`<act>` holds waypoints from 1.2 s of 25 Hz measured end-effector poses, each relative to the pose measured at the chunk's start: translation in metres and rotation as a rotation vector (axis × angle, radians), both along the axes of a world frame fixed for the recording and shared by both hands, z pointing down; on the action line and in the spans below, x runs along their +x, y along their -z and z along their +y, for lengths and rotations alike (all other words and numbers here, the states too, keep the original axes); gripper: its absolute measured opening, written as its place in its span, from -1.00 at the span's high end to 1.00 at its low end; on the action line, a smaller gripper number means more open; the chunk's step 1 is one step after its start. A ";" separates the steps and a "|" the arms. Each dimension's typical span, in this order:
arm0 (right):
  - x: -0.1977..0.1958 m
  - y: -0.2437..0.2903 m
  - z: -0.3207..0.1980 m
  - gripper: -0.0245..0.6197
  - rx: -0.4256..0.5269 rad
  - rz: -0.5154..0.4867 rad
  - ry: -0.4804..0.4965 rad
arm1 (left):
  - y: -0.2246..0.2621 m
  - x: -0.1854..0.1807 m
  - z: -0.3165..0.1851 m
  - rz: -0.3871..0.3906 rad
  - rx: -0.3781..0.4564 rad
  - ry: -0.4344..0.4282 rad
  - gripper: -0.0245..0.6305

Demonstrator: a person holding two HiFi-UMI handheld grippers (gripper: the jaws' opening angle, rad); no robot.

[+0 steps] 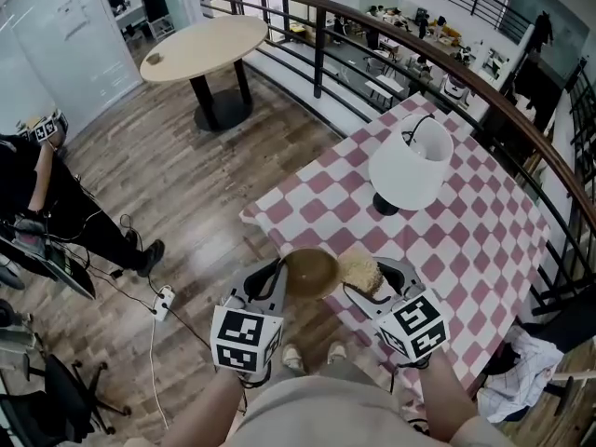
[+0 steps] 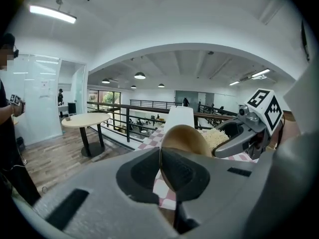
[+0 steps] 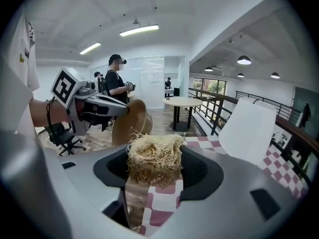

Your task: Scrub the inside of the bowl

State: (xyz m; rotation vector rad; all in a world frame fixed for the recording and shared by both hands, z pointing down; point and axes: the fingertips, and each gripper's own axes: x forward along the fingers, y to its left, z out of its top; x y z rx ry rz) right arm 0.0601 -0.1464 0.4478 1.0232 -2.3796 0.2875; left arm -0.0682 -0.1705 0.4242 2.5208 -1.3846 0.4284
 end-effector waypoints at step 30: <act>0.064 -0.150 -0.030 0.10 -0.184 0.051 -0.279 | -0.203 0.056 -0.064 0.070 -0.441 -0.008 0.85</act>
